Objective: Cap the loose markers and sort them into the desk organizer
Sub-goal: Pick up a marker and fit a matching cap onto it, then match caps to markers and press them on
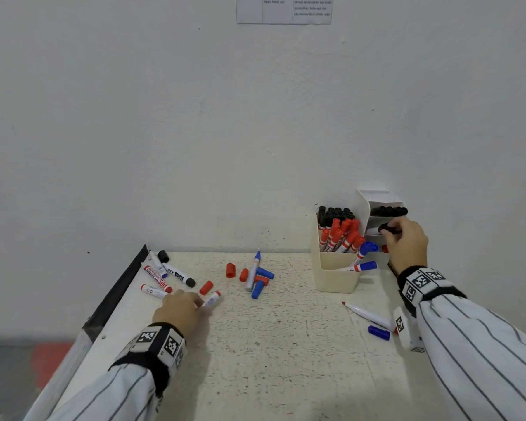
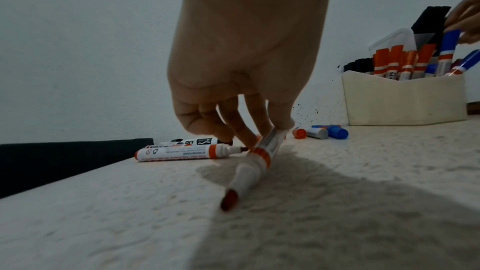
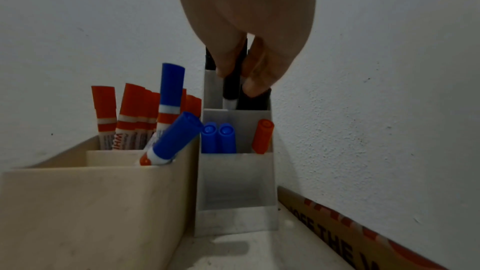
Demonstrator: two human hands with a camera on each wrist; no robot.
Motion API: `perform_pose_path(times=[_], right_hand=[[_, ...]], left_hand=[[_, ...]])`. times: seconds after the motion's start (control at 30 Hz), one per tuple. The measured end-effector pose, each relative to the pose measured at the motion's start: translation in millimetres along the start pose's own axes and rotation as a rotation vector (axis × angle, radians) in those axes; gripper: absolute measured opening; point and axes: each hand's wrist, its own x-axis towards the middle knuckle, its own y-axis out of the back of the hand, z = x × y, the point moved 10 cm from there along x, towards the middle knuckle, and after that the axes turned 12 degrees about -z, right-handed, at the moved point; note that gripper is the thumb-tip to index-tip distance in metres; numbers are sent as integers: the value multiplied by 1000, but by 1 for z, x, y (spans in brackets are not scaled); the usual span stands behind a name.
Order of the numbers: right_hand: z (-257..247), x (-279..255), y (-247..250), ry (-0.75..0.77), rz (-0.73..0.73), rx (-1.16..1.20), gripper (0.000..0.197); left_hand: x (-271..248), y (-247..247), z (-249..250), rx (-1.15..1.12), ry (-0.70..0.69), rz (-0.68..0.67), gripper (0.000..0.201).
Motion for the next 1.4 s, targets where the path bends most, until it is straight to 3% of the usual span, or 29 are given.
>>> perform_pose_path(times=[0.1, 0.23, 0.47, 0.63, 0.73, 0.83, 0.93, 1.0, 1.07, 1.17, 1.27, 1.4], right_hand=[[10, 4, -16, -62, -96, -58, 18], [9, 1, -19, -98, -139, -122, 29], [7, -12, -15, -148, -105, 4, 31], [-36, -25, 2, 25, 101, 138, 17], [-84, -35, -6, 194, 93, 219, 15], [-125, -41, -52, 273, -146, 278, 20], [-142, -60, -138, 198, -628, 245, 22], [-140, -85, -193, 150, -929, 129, 31], [-133, -110, -233, 133, -1122, -29, 39], [-127, -125, -262, 177, -1222, -223, 46], [-123, -118, -269, 194, -1160, -311, 43], [-115, -107, -266, 136, -1044, -328, 24]], left_hand=[[4, -9, 8, -118, -54, -83, 28], [3, -14, 14, -208, -62, -89, 27], [-4, -16, 10, -378, -50, -104, 25], [-9, -10, -1, -550, 17, -48, 17], [-15, -7, -8, -732, 38, -24, 12], [-16, -13, -24, -1050, 74, -29, 30], [-18, -23, -37, -1337, 100, -82, 47], [-21, -23, -43, -1387, 93, -102, 44], [-22, -23, -50, -1407, 92, -97, 34], [-19, -24, -61, -1448, 108, -76, 24], [-17, -27, -64, -1481, 115, -100, 27], [-14, -34, -58, -1474, 98, -147, 30]])
